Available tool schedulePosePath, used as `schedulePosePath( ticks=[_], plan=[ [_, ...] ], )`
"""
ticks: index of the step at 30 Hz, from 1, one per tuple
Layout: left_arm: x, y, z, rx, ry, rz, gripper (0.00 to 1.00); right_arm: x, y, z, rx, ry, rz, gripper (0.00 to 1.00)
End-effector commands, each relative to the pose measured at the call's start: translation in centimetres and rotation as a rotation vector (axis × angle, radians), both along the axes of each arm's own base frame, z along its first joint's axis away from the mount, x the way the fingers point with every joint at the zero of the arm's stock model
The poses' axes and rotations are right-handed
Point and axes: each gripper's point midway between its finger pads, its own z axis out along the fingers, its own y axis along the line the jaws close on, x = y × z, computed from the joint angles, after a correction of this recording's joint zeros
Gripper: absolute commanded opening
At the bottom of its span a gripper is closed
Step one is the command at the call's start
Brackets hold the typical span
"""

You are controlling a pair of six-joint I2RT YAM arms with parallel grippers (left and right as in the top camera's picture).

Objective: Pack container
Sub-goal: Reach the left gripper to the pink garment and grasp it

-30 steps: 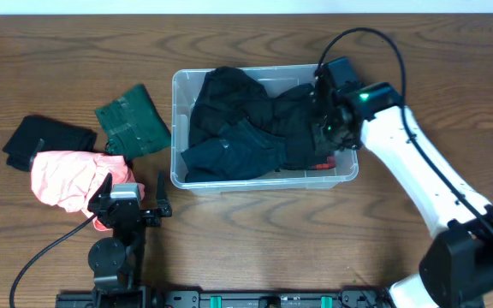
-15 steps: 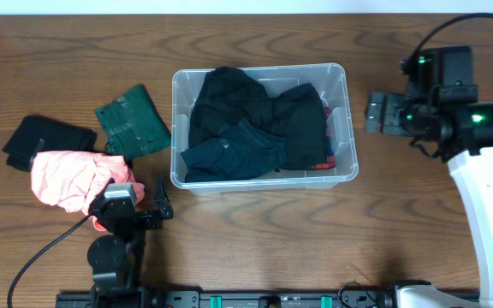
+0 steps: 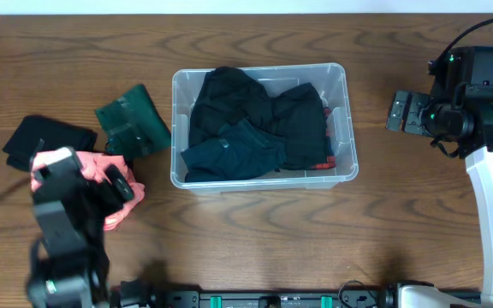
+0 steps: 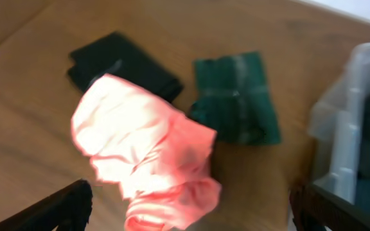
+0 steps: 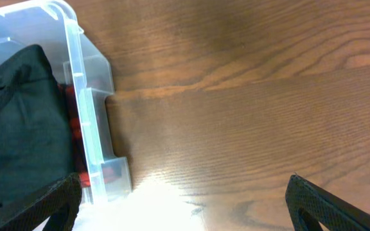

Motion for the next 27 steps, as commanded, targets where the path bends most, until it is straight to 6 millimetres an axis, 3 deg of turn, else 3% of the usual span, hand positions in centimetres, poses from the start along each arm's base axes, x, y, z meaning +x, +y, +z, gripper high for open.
schedulePosePath(
  ticks=[1, 5, 10, 14, 21, 27],
  plan=[
    [1.3, 0.7, -0.9, -0.103, 0.078, 0.023, 0.98, 0.0, -0.4, 0.1, -0.012, 0.001, 0.003, 0.99],
    [2.0, 2.6, -3.5, -0.271, 0.132, 0.081, 0.98, -0.1, -0.5, 0.0, -0.012, 0.007, 0.001, 0.99],
    [1.6, 7.9, -6.7, -0.439, 0.142, 0.250, 0.98, -0.2, -2.1, 0.0, -0.011, 0.008, -0.052, 0.99],
    [1.2, 10.9, -9.4, -0.511, 0.169, 0.339, 0.98, -0.5, -3.3, 0.0, 0.006, 0.010, -0.098, 0.99],
    [2.1, 12.5, -15.3, -0.586, 0.280, 0.347, 0.98, -0.5, -3.5, 0.0, 0.005, 0.010, -0.104, 0.99],
    [3.4, 12.2, -19.1, -0.680, 0.311, 0.305, 0.98, -0.5, -3.5, 0.0, 0.005, 0.010, -0.104, 0.99]
  ],
)
